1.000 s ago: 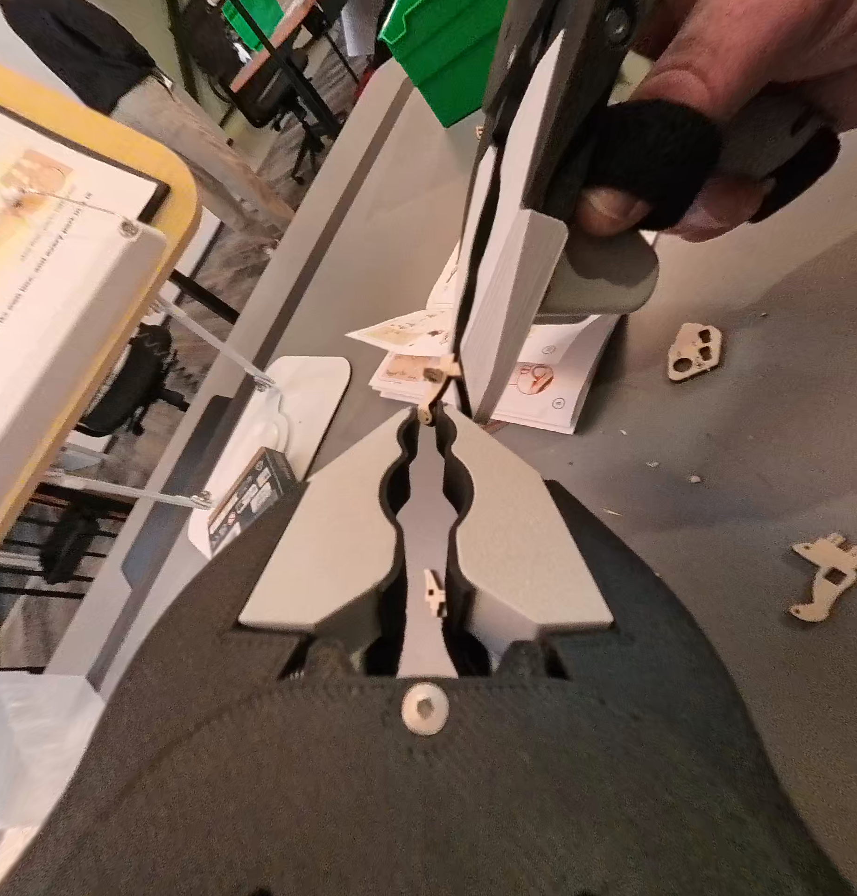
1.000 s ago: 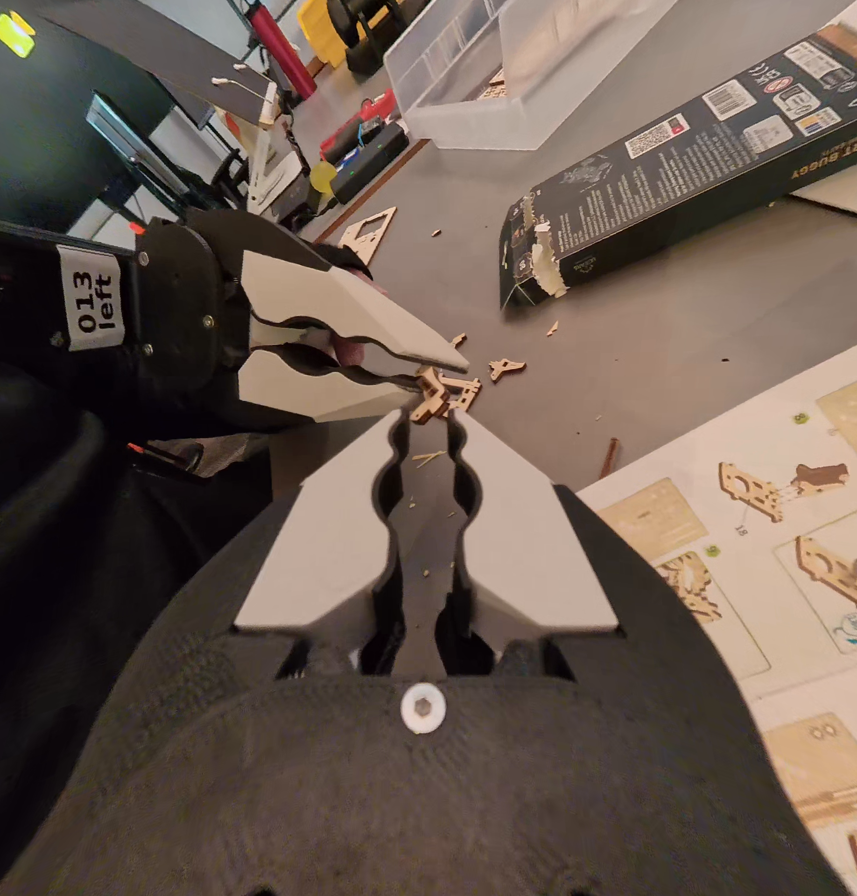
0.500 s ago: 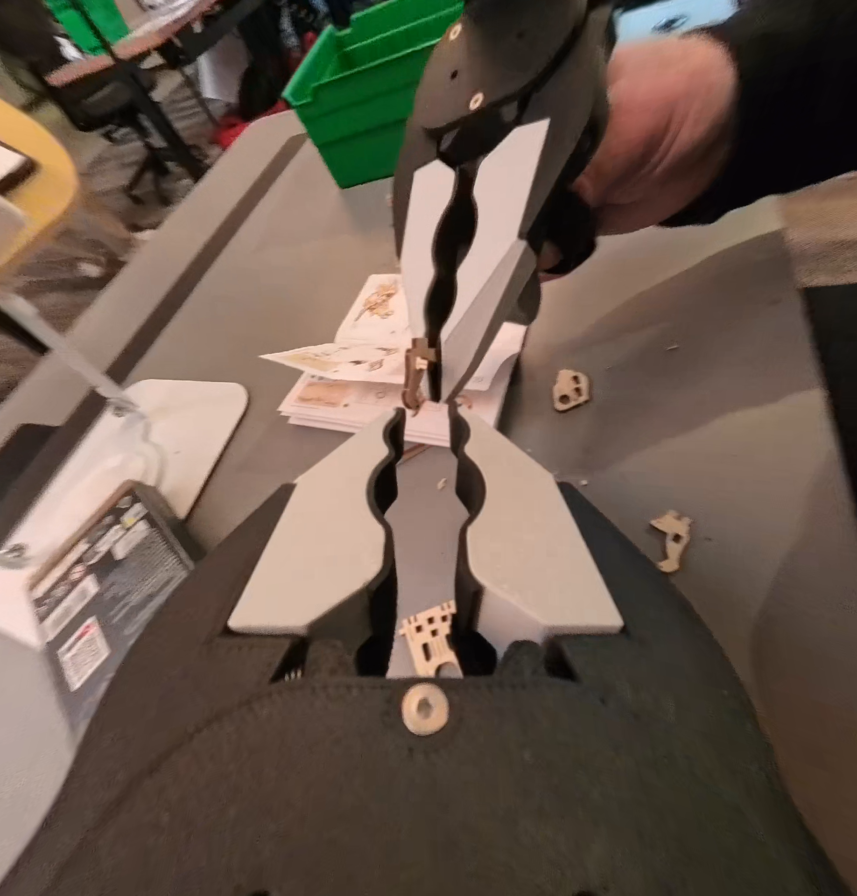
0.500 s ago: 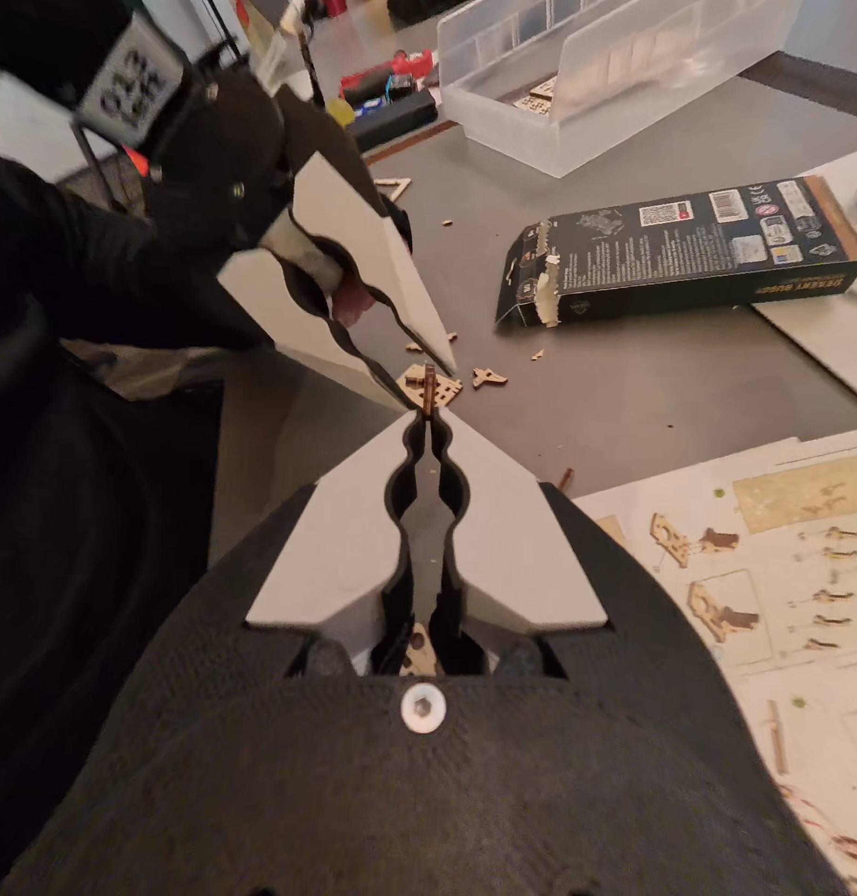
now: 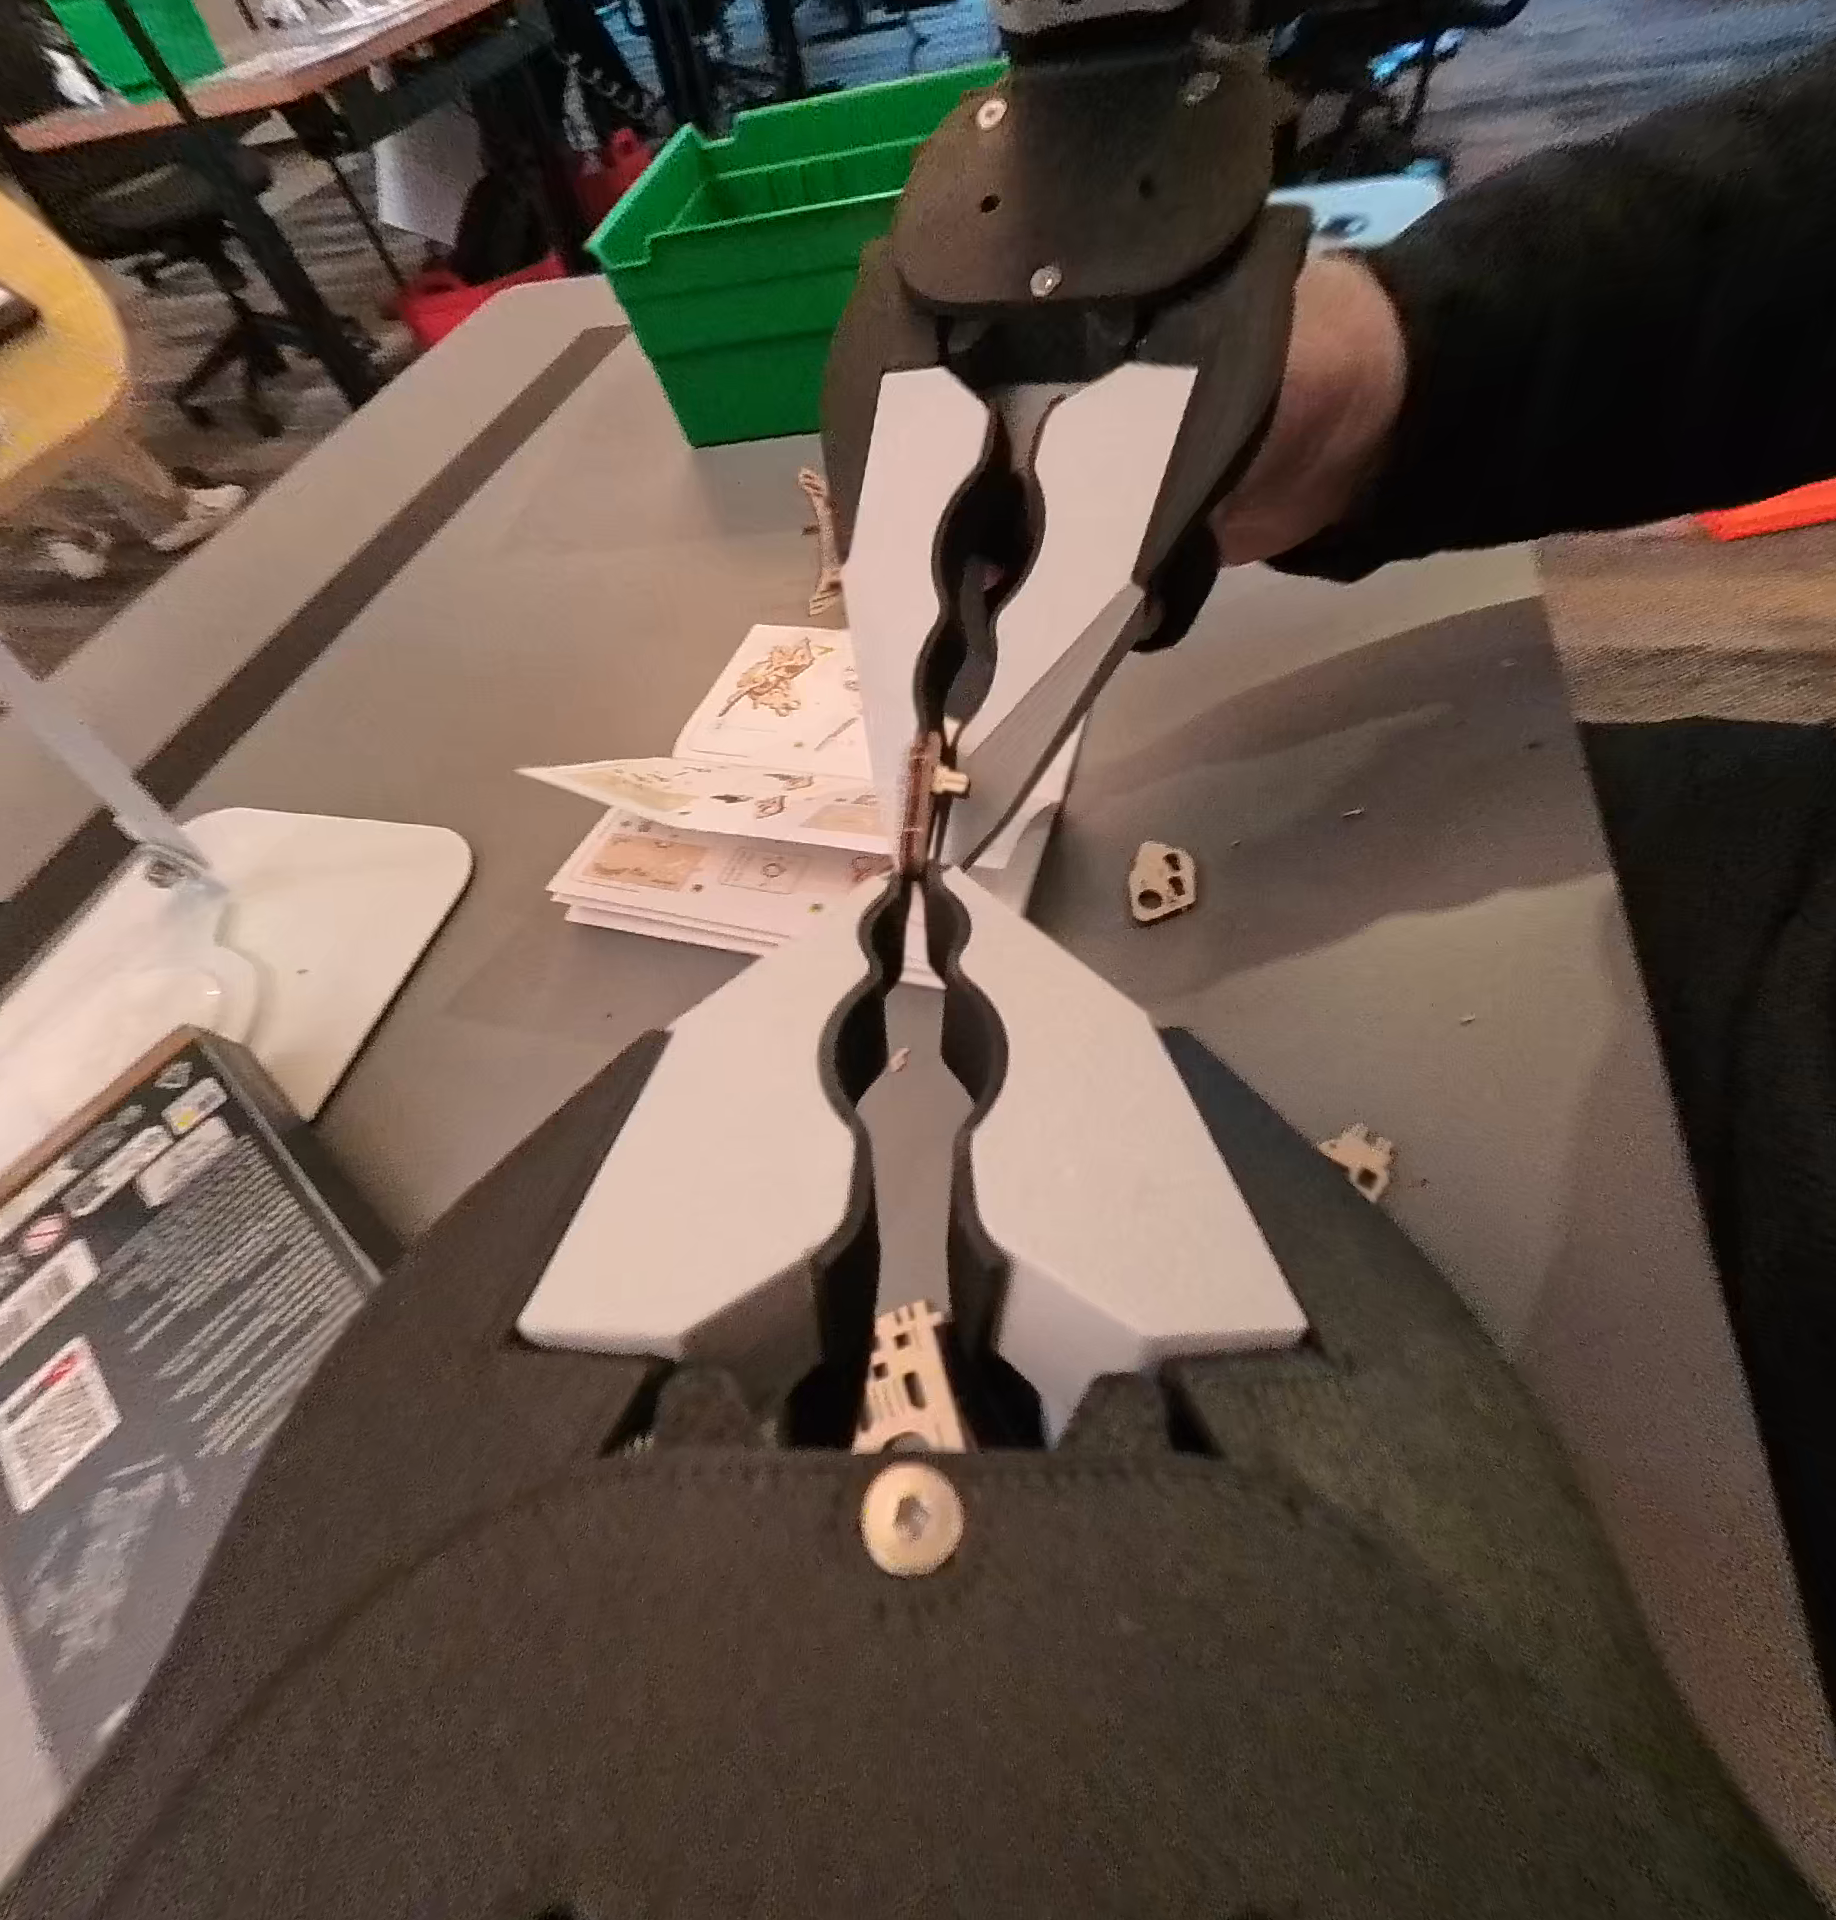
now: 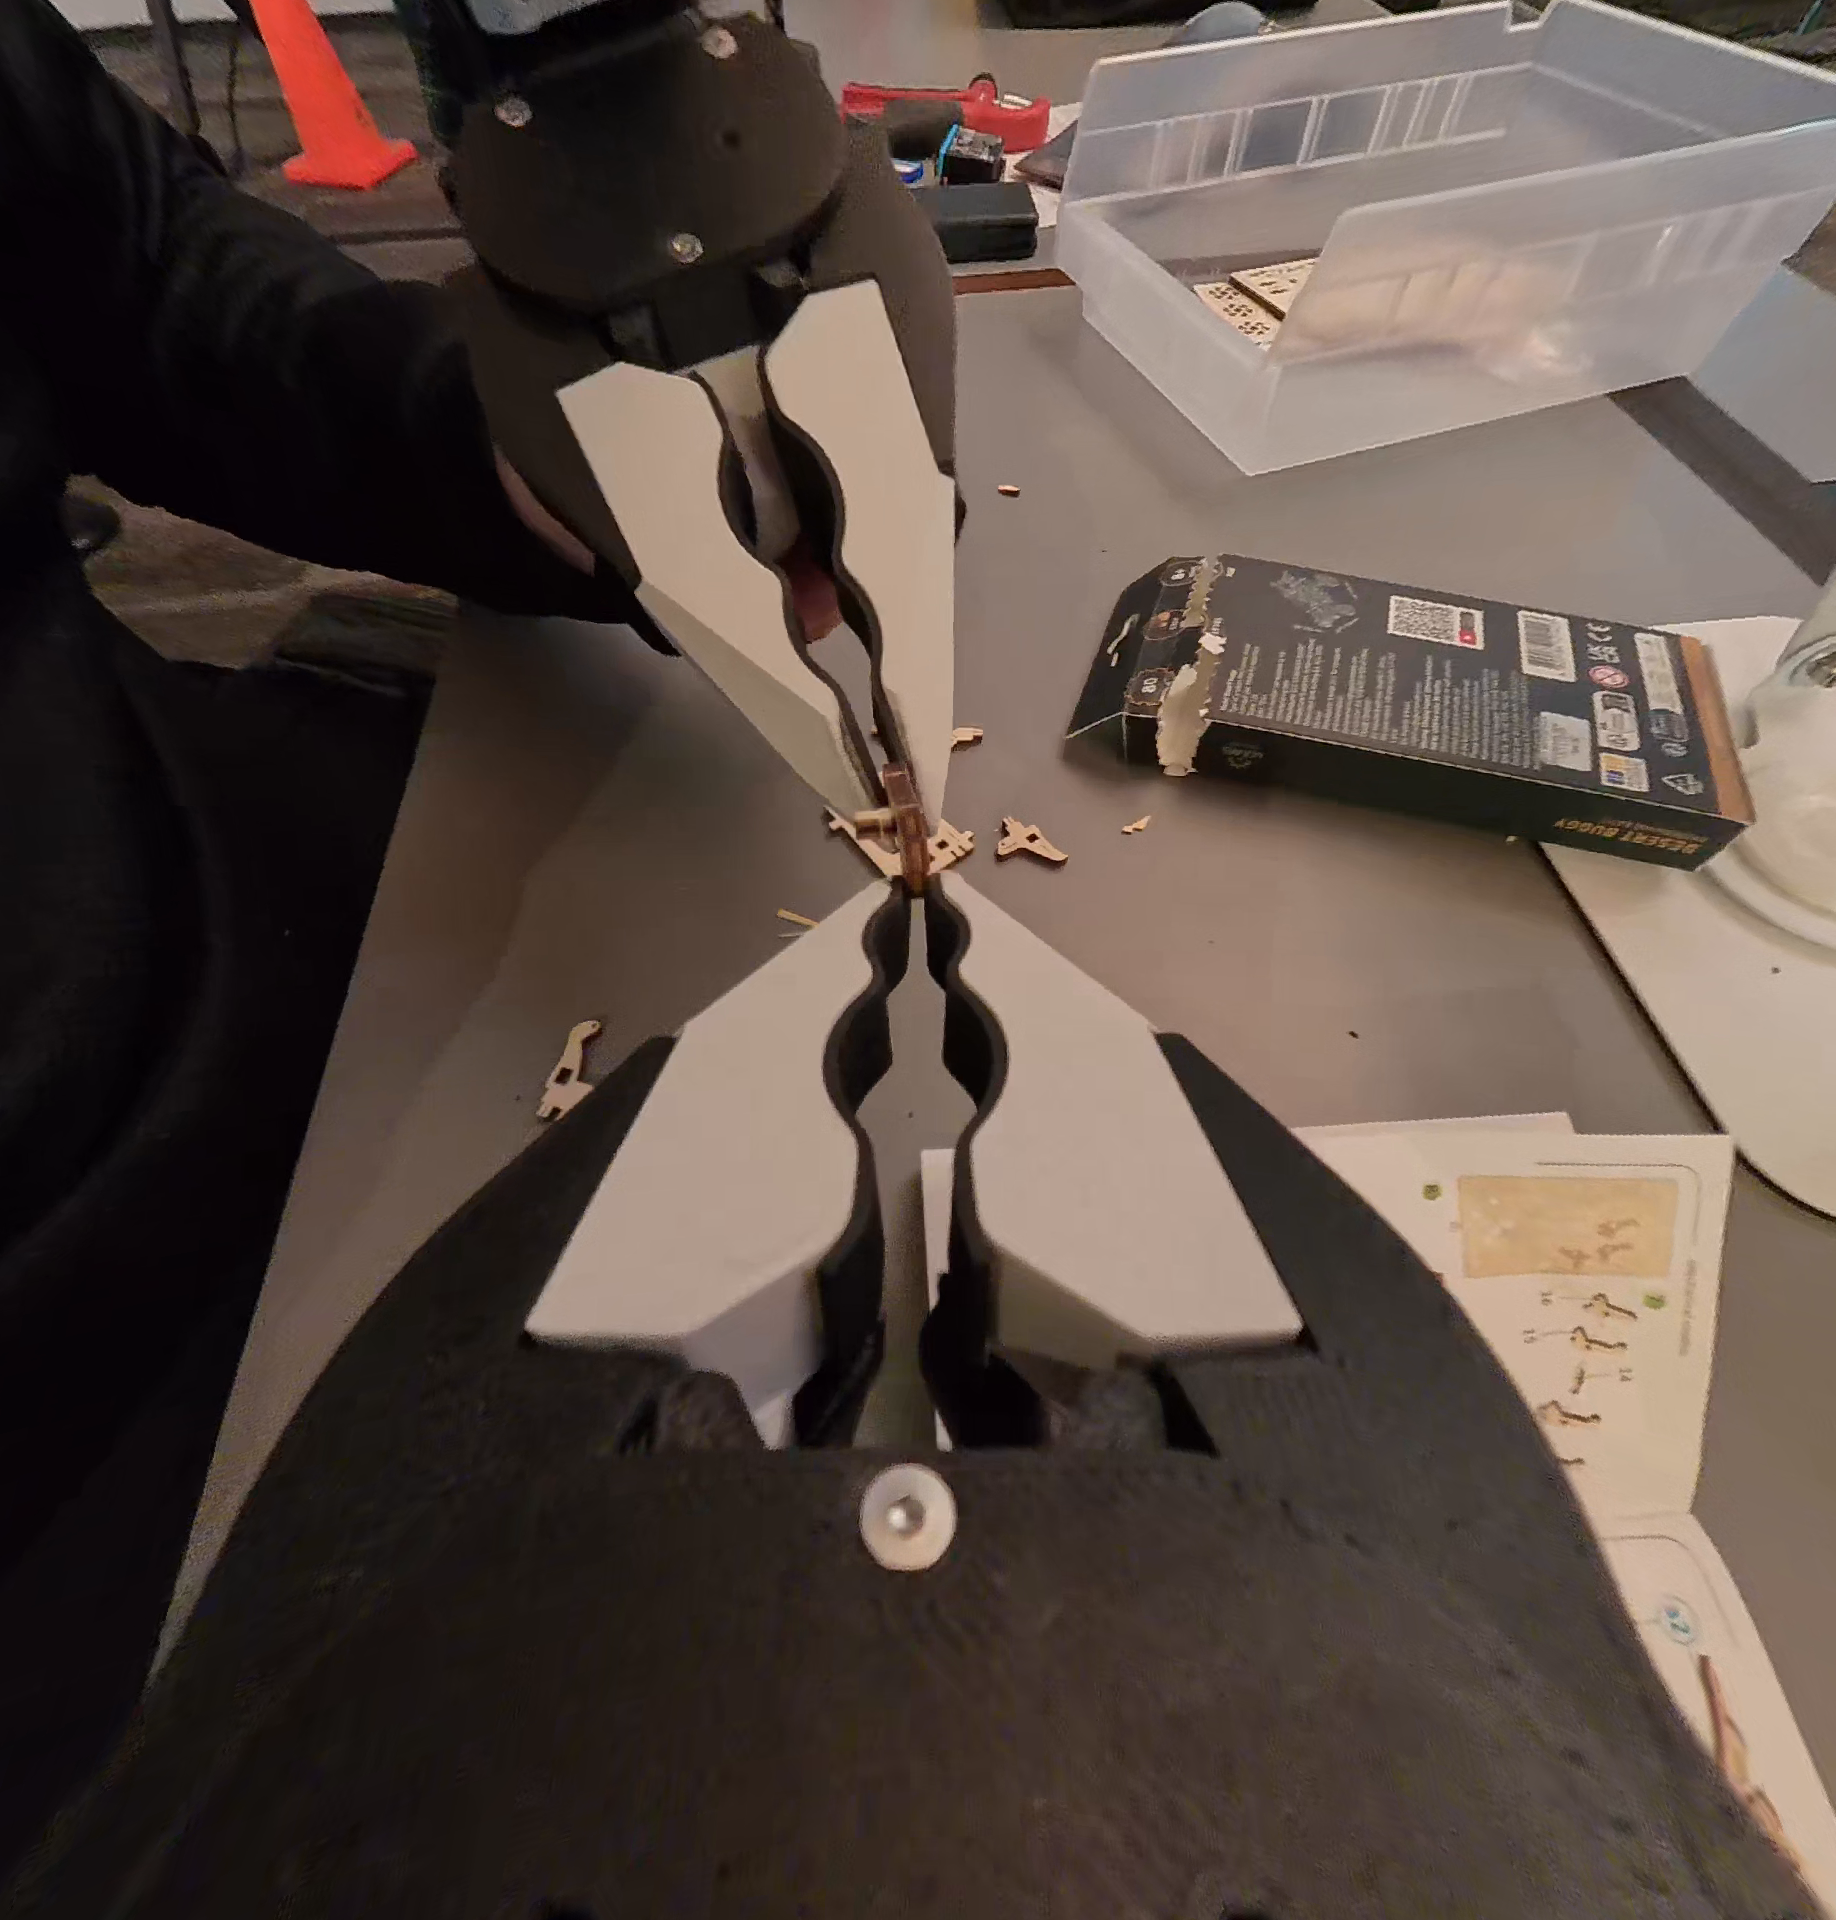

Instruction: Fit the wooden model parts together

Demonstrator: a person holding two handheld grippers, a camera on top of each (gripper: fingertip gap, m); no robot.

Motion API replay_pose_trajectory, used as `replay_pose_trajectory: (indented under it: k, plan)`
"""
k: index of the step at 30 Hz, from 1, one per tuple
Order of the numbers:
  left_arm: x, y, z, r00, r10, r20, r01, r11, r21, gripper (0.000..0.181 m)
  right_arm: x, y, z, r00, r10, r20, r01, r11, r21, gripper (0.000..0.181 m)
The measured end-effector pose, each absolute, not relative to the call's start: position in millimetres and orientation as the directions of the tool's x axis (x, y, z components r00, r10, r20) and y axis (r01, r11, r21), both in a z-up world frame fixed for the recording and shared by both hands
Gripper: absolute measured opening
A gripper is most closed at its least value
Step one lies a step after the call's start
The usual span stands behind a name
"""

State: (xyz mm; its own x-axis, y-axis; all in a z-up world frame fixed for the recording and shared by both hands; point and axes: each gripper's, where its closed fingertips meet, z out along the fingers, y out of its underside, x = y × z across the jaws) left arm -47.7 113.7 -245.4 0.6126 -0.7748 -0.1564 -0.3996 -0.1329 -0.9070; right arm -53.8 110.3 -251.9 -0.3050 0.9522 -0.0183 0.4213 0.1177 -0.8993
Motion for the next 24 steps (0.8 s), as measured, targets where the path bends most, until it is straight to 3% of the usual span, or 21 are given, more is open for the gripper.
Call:
replay_pose_trajectory:
  k: [7,14,20,24]
  plan:
    - [-50.9,117.0,-247.4,0.606,-0.656,-0.451,-0.606,-0.012,-0.795,0.000,-54.2,115.9,-250.7,-0.244,0.963,0.116,0.446,0.217,-0.868,0.007]
    - [-51.2,116.4,-249.9,0.590,-0.668,-0.453,-0.619,-0.014,-0.785,0.001,-51.8,116.4,-246.4,-0.236,0.946,0.222,0.440,0.308,-0.843,0.002]
    - [-49.3,112.9,-248.8,0.606,-0.720,-0.338,-0.540,-0.060,-0.839,0.010,-52.8,112.4,-246.8,-0.264,0.934,0.243,0.434,0.340,-0.834,0.000]
    - [-50.6,111.7,-239.1,0.601,-0.687,-0.408,-0.558,0.004,-0.830,0.003,-53.3,112.3,-244.8,-0.263,0.897,0.357,0.420,0.439,-0.794,0.000]
